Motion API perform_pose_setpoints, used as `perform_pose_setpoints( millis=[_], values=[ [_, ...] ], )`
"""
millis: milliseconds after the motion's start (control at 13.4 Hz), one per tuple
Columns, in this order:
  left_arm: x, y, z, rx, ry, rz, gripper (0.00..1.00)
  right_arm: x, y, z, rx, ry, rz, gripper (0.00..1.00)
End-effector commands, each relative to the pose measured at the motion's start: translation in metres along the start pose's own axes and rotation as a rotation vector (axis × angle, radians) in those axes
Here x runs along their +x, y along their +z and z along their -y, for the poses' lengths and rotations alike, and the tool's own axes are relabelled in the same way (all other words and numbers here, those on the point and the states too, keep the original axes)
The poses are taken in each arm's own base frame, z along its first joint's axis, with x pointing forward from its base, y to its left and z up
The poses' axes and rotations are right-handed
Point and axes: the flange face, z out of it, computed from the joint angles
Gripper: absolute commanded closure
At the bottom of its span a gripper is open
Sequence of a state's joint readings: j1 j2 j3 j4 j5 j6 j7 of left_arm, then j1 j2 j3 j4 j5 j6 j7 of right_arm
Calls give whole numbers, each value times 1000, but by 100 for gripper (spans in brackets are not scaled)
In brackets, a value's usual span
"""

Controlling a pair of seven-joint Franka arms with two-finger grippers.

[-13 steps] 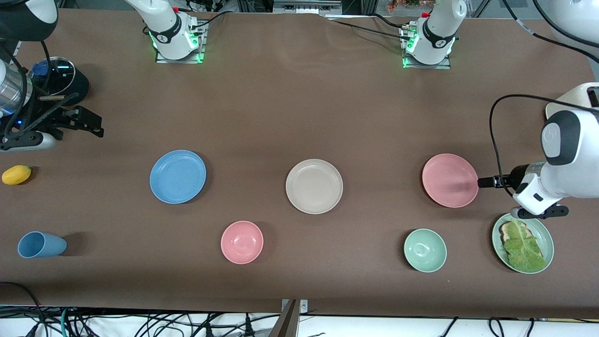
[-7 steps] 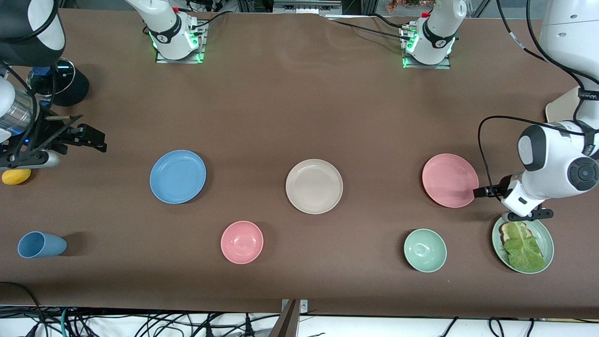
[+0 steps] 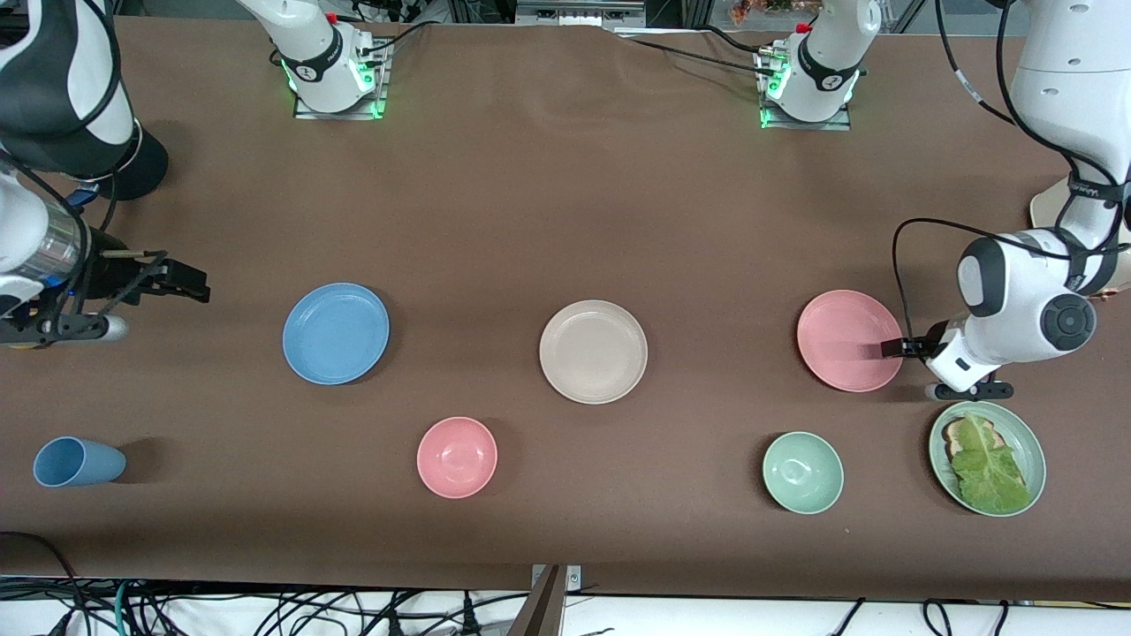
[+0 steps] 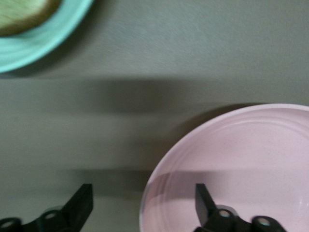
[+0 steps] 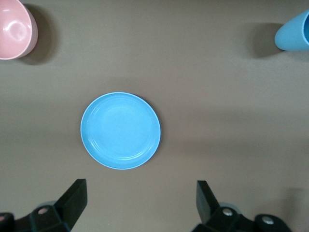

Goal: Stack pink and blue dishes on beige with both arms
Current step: 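Reach the pink plate with the left gripper while the right gripper reaches the blue plate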

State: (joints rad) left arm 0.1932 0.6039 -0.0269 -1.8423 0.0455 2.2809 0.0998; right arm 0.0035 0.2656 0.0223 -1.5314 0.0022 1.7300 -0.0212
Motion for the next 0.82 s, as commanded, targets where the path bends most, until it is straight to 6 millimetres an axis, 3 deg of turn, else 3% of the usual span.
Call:
perform_pose_setpoints(
  millis=[0,75,225,449,749],
  values=[
    [2,-2,-1,20,32,-7,100,14,31,18,4,-24,1,0],
    [2,-2,0,20,33,-4,100,23,48,29,0,-43,-2,0],
    [3,-2,-3,20,35,-4,100,36,76,27,-18,-47,-8,0],
    [5,-6,-5,16,19,-12,100,47,102,21,-20,-41,-12,0],
    [15,-43,-24,-46,2,35,100,59,142,10,-18,-38,2,0]
  ],
)
